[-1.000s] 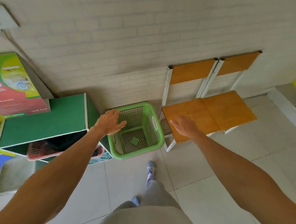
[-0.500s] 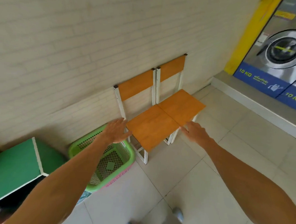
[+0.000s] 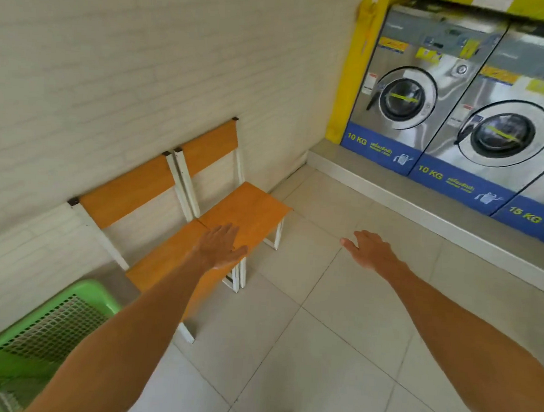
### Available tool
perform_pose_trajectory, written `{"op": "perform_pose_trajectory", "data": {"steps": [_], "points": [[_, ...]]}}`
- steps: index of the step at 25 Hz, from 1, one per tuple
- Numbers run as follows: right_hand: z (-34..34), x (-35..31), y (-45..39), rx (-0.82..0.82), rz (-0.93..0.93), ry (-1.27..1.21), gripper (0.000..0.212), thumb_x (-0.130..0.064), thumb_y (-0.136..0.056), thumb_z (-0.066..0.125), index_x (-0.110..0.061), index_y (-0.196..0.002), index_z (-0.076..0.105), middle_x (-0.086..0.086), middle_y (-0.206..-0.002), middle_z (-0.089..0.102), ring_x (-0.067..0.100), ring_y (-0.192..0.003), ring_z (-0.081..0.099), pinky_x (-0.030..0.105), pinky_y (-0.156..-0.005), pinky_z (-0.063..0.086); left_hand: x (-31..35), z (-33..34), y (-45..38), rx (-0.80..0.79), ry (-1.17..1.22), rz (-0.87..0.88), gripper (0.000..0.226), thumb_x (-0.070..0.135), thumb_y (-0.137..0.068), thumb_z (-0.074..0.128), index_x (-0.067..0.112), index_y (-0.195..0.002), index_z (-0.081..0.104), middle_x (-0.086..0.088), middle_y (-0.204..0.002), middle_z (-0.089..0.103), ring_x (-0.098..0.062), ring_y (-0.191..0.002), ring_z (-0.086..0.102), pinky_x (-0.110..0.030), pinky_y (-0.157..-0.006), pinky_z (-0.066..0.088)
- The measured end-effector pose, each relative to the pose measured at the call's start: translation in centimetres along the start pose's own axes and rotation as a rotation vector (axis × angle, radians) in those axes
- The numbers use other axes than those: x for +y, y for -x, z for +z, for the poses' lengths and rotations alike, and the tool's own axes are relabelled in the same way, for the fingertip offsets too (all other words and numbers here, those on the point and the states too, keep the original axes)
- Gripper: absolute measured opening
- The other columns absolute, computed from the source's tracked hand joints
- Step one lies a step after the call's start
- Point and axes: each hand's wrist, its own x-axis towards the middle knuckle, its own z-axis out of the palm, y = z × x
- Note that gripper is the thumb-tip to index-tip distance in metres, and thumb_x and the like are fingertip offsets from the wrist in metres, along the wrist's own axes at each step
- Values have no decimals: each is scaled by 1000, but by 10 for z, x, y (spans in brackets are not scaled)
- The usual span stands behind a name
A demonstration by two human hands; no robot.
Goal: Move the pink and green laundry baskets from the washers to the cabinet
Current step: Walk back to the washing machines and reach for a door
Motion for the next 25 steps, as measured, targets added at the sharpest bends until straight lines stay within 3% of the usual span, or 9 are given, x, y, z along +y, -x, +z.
{"op": "perform_pose_trajectory", "data": {"steps": [5,10,18,25], "points": [[-36,107,-53,25,91,-9,72,-61,-98,24,-11,-147,38,13,-154,37,33,-142,32,51,-112,28,110,-20,-98,27,-18,115,72,55,-98,36,15,-155,19,-10,-164,17,-31,-150,17,-48,-119,19],[-79,189,-129,83,178,-57,72,-62,-97,28,-10,-144,43,13,-151,42,33,-140,36,52,-111,31,170,-51,-225,37,-73,216,77,63,-94,33,15,-154,21,-10,-162,20,-30,-149,20,-49,-118,23],[-141,275,-294,153,321,-188,70,-63,-95,32,-8,-135,51,15,-145,49,35,-134,44,51,-108,36,239,-134,-445,67,-152,320,86,67,-85,27,14,-153,23,-8,-162,21,-28,-147,23,-44,-117,24],[-191,337,-427,186,427,-282,71,-61,-97,33,-9,-145,42,14,-152,41,34,-139,40,50,-111,33,298,-198,-619,80,-249,419,83,64,-87,32,12,-151,28,-10,-159,28,-30,-143,29,-45,-115,27]]}}
